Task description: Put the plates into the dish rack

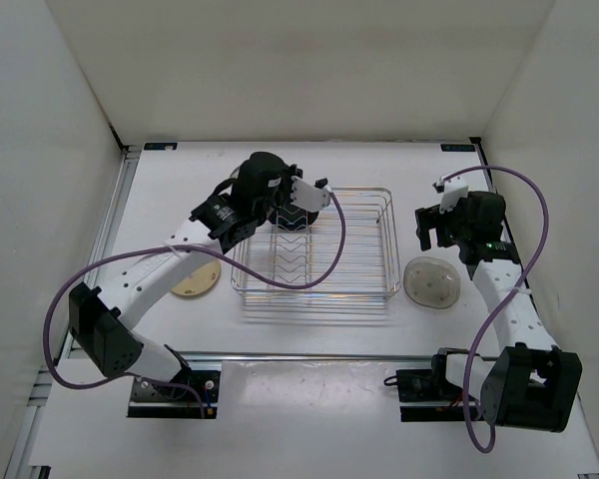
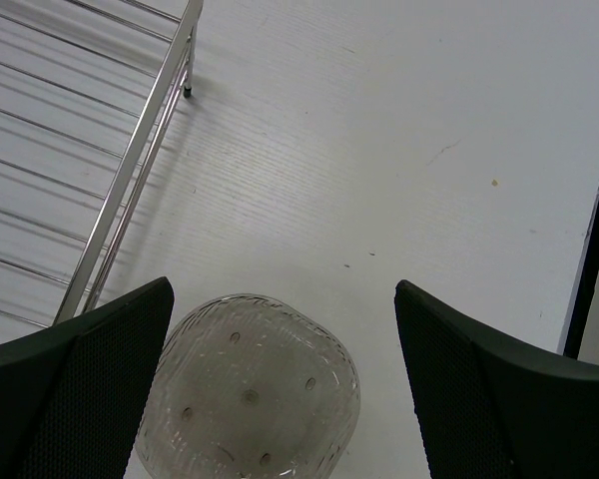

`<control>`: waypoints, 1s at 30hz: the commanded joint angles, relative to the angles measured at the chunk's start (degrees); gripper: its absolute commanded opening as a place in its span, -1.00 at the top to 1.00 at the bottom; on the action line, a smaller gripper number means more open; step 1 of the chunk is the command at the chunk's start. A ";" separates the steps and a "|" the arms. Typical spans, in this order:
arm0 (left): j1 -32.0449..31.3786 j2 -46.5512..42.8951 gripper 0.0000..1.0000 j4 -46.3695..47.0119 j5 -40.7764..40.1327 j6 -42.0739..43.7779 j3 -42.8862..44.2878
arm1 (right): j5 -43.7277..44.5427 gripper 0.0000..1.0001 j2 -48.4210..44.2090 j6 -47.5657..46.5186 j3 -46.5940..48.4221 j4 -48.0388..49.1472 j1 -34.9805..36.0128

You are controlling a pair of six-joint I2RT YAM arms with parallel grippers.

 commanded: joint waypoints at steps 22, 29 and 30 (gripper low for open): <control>-4.11 4.32 0.80 8.99 3.30 0.15 -4.19 | -1.17 -0.88 -2.00 -0.31 -0.51 0.60 -0.91; -4.64 6.16 0.80 9.51 3.91 0.15 -5.24 | -1.17 -0.88 -2.00 -0.31 -0.51 1.12 -0.91; -5.16 6.16 0.80 10.04 4.52 -0.46 -5.25 | -1.17 -0.88 -2.00 -0.31 -0.51 1.13 -0.91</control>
